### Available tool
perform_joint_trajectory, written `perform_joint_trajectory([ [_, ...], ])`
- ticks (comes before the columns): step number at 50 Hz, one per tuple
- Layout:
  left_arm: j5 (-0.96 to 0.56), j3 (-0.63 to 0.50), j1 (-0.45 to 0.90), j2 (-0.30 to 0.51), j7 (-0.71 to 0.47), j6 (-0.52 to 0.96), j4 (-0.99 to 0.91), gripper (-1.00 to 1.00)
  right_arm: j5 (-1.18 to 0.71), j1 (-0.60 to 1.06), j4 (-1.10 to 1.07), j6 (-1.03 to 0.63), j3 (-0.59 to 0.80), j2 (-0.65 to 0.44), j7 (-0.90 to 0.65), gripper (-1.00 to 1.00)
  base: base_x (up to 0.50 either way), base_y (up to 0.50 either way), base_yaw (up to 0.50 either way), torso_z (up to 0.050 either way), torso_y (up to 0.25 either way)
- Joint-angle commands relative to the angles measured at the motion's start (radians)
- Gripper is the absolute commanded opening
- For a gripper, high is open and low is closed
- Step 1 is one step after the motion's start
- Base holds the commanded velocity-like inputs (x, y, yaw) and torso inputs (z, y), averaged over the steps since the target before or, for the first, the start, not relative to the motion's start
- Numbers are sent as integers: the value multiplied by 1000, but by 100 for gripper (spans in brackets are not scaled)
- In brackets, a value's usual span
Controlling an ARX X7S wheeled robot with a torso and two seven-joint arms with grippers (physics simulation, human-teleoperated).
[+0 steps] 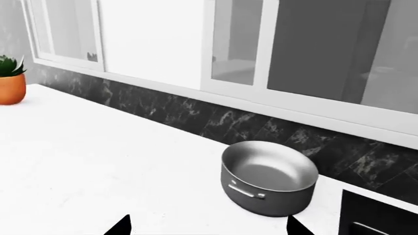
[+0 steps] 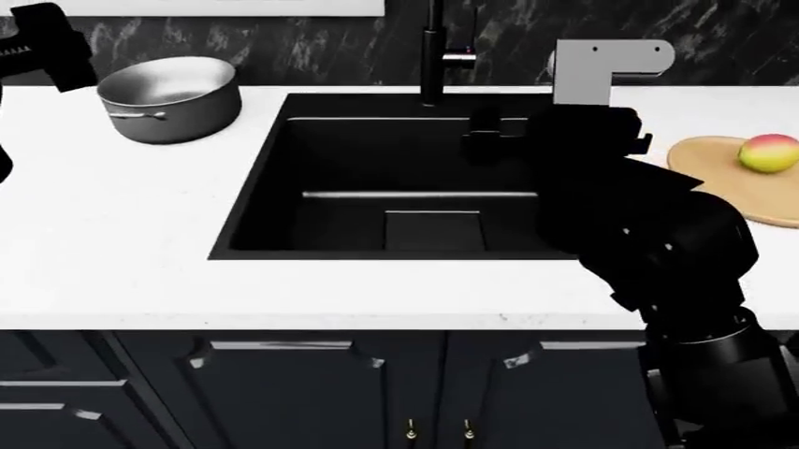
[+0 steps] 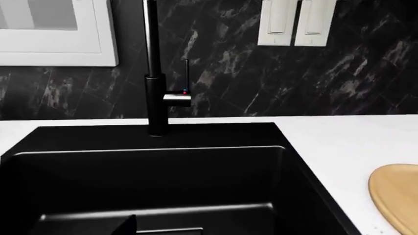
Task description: Pick the mango from the counter and place it in the sink. Then turn on the sink faucet.
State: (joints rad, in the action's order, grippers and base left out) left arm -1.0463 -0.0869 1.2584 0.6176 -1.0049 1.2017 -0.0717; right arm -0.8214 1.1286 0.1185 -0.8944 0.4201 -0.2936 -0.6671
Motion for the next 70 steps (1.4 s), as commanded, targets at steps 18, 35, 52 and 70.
perform_joint_trajectory([
  [18,-18,4,-1,10,-8,11,-6,100,3,21,21,-6,5,-1,-14,100,444,7,0,0,1],
  [35,-13,-8,13,9,-2,6,8,100,-17,2,-24,-29,-1,-7,-48,100,500,0,0,0,1],
  [52,-17,-16,8,7,0,3,8,100,-11,12,2,-14,8,-6,-31,100,500,0,0,0,1],
  [70,-21,-14,-16,14,5,-5,2,100,-159,-26,-149,-165,-100,-32,-191,100,333,0,0,0,1],
])
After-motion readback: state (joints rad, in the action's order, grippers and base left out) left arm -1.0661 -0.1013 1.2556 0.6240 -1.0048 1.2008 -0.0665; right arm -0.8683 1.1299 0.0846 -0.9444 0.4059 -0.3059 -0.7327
